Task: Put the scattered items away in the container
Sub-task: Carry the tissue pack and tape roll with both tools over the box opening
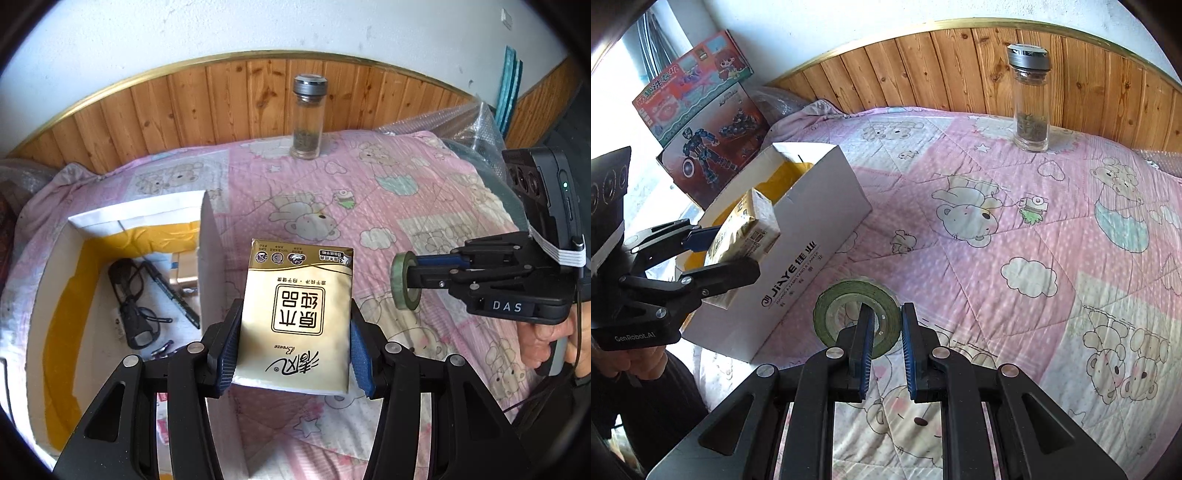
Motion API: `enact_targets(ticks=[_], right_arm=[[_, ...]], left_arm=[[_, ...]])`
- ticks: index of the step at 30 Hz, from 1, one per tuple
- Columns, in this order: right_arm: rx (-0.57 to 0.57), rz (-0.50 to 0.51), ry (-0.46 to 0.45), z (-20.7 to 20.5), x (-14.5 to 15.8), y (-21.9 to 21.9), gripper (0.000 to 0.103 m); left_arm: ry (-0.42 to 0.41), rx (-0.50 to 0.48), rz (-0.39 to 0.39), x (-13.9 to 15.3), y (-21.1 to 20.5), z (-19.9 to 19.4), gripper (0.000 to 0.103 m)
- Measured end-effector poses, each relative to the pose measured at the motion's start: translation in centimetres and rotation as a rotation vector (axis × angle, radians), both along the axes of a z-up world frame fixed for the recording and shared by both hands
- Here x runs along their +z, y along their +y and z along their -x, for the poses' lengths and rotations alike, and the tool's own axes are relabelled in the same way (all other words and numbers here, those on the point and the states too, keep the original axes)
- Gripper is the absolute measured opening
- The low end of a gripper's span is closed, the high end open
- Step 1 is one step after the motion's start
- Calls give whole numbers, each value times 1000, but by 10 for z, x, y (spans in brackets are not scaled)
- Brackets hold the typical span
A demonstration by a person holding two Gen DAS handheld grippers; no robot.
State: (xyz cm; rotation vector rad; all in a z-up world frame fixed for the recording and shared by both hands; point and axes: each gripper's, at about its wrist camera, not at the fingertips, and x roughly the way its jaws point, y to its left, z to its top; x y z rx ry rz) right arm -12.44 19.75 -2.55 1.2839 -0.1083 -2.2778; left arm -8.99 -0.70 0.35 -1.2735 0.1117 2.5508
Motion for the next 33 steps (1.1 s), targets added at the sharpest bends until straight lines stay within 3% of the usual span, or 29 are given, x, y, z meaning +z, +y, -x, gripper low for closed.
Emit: enact_targets(ticks=[5,33], right_arm=[[-13,46,21,-7,11,-7,16],[16,35,145,-52,47,-83,16]], left_arm=[[25,37,4,7,-18,-15,53],[119,99,-67,29,-80,-59,53]])
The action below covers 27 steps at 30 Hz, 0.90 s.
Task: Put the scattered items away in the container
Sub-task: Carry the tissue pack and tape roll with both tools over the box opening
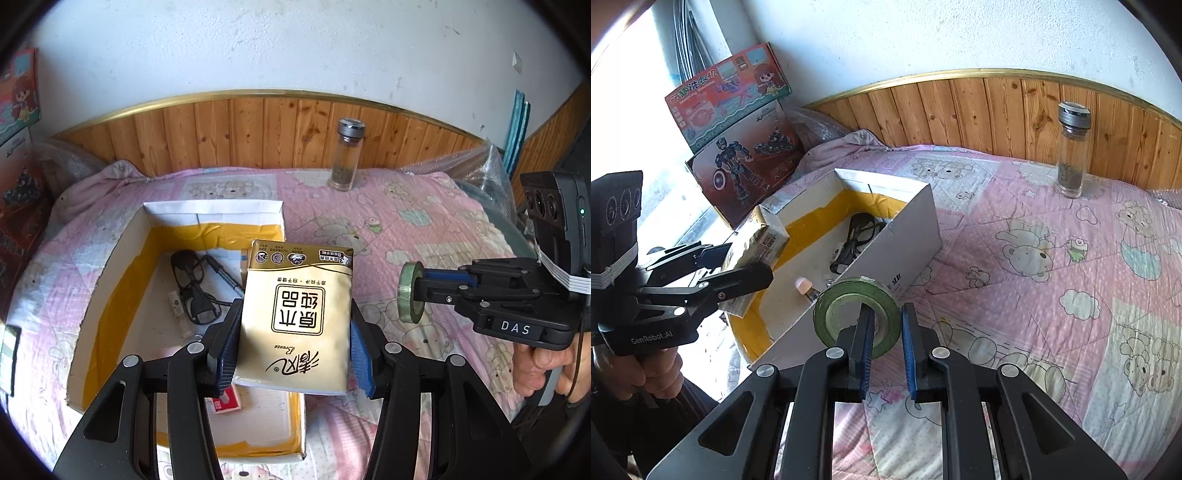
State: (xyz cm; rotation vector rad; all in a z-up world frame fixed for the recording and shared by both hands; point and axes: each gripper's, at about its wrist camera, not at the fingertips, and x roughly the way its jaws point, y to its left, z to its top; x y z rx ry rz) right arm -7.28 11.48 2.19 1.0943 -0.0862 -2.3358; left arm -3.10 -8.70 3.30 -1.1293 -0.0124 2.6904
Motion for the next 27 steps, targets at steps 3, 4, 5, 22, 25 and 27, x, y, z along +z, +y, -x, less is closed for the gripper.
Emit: enact_targets(ticks=[3,4,5,22,25,27], right_arm=[[10,1,8,-3,3,-8,16],[14,-1,11,-4,5,-11,16],[21,1,11,-5,6,-14,16],[85,-19,80,-25,21,-81,16],[91,-32,84,-26,19,-90,16],[100,-39,85,-26,18,-96,16]], left_arm=[[-3,10,-2,0,-9,-1,53],[-4,15,-7,0,-14,-2,53],[-6,21,-15,1,-19,-2,53],[-25,115,-81,-4,-93,-7,53],[-29,126,-90,-5,-104,-5,53],[-32,133,-93,-7,-110,-3,53]])
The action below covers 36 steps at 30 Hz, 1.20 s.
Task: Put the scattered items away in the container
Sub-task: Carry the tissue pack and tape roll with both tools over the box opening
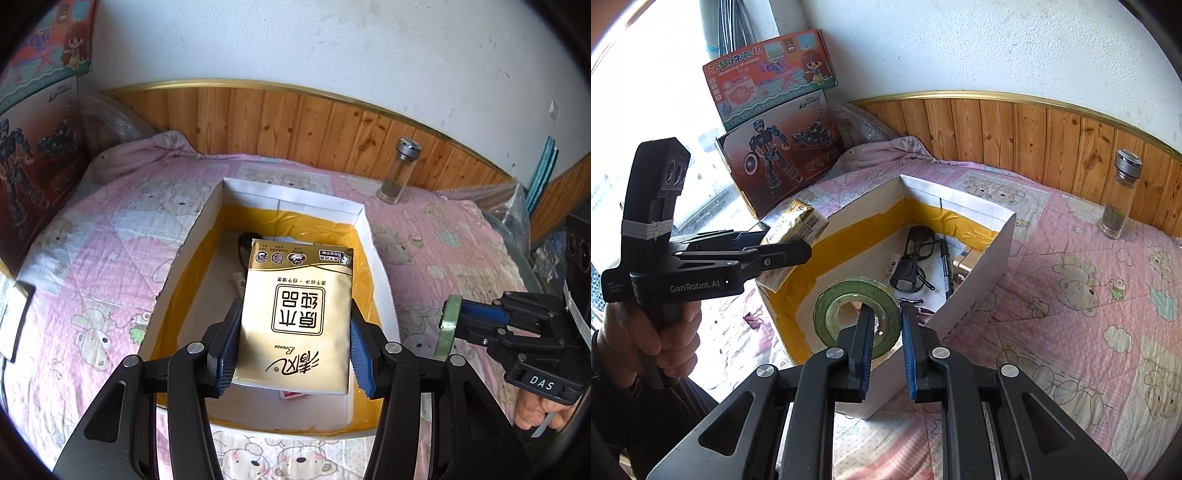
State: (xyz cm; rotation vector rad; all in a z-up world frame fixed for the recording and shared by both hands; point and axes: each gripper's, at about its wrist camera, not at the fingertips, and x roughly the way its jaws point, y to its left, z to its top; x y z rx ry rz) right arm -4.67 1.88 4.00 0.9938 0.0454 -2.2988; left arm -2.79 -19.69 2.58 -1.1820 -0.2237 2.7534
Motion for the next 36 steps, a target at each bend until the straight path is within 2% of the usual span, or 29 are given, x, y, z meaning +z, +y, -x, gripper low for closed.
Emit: enact_targets(ticks=[20,36], right_arm=[[58,-129,28,-1,-11,-67,16],[72,-216,-7,8,-17,-116,16]], left_arm=[[-78,-2,10,-28,-40,22,53],[-129,-11,33,-43,-46,36,53]])
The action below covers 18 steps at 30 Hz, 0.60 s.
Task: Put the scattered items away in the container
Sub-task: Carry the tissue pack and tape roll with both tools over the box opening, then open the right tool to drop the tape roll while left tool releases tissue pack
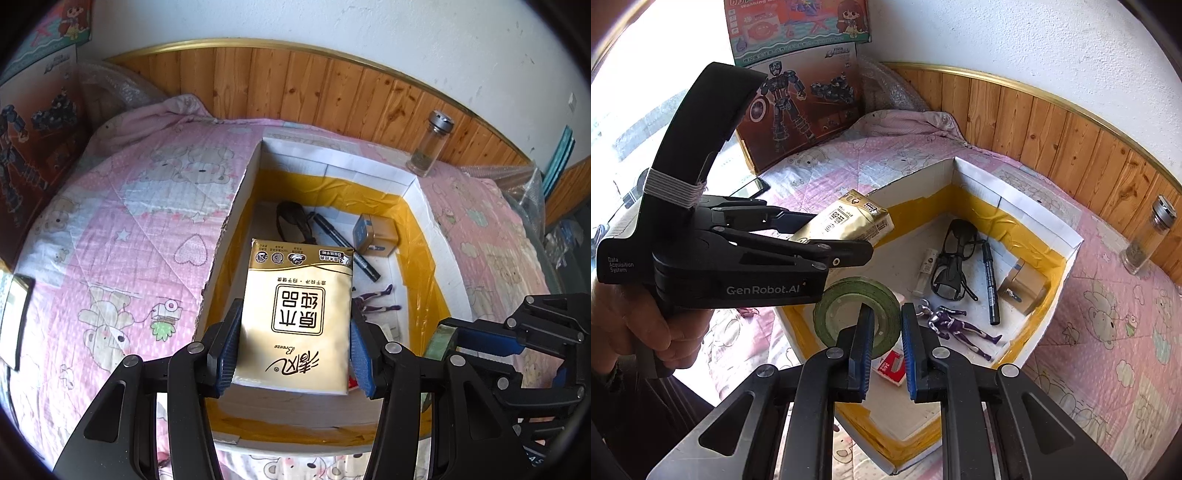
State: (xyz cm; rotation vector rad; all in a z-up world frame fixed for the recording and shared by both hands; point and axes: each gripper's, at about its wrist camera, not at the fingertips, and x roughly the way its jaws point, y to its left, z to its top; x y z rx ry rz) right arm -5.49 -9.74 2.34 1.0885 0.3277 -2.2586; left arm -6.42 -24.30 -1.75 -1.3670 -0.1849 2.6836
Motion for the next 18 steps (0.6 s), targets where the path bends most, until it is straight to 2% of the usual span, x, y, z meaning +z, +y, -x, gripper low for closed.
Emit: enact_targets(ticks=[7,14,18], right_arm=[[9,-89,-8,4,-11,-19,16],[22,-158,-27,6,-23,-34,16],[30,-176,-56,7,-31,-40,16]], left_arm=[[-17,-12,50,-6,4,6,54],[-31,1,148,-12,5,13,54],[-55,-1,153,-18,2,17,54]])
